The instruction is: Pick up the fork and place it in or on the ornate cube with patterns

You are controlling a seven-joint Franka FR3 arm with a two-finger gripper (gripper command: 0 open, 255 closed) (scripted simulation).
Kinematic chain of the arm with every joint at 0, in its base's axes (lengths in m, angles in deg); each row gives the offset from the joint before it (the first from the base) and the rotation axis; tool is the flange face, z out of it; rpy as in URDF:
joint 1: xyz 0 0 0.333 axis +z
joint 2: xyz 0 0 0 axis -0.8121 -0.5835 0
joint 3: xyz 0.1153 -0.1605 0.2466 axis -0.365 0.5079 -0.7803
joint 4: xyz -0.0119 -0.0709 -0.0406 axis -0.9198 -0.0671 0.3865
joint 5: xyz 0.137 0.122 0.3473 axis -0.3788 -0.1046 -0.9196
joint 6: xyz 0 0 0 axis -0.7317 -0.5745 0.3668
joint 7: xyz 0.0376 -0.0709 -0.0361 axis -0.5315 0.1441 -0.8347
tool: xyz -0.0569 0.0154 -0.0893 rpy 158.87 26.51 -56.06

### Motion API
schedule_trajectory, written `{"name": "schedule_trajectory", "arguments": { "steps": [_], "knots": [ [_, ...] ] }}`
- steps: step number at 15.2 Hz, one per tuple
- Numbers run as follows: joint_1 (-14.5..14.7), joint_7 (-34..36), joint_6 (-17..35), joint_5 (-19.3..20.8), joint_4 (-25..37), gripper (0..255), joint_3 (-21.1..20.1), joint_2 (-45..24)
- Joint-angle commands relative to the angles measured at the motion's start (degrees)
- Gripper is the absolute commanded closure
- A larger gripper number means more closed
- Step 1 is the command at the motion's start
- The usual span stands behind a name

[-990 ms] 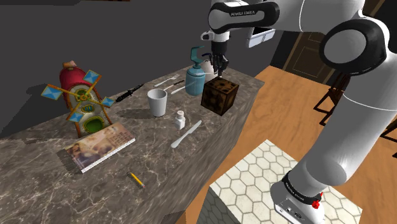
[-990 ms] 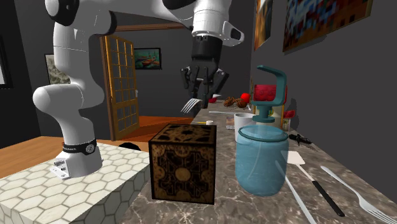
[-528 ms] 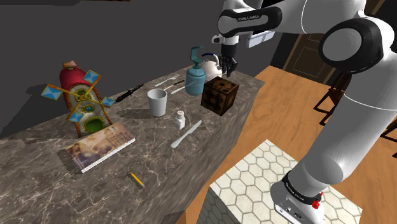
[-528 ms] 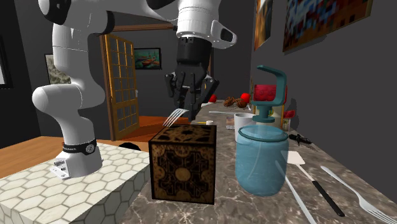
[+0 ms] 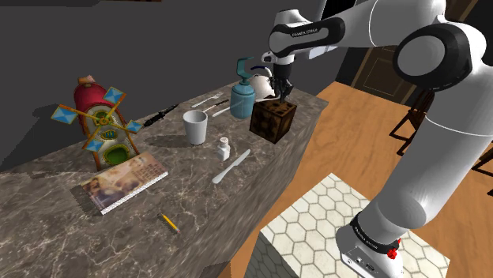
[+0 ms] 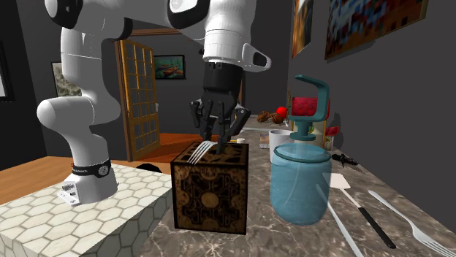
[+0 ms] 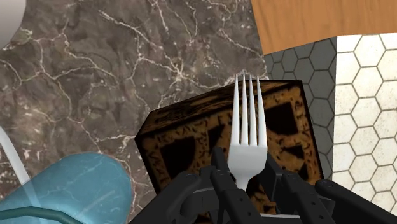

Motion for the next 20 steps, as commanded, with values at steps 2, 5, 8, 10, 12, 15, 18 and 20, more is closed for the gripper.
{"name": "schedule_trajectory", "arguments": {
  "steps": [2, 5, 8, 10, 12, 15, 18, 20],
  "knots": [
    [-0.01, 0.01, 0.28, 0.00, -0.19, 255, 0.01, -0.05],
    [-0.01, 0.01, 0.28, 0.00, -0.19, 255, 0.01, -0.05],
    [-0.01, 0.01, 0.27, 0.00, -0.18, 0, 0.01, -0.06],
    [-0.01, 0.01, 0.28, 0.00, -0.18, 0, 0.01, -0.05],
    [-0.01, 0.01, 0.28, 0.00, -0.18, 0, 0.01, -0.05],
    [0.27, -0.13, -5.46, -0.14, 5.44, 0, -0.19, 0.04],
    [0.35, -0.17, -7.00, -0.18, 7.05, 0, -0.23, -0.04],
    [0.35, -0.17, -7.00, -0.18, 7.07, 0, -0.23, -0.06]
  ]
}}
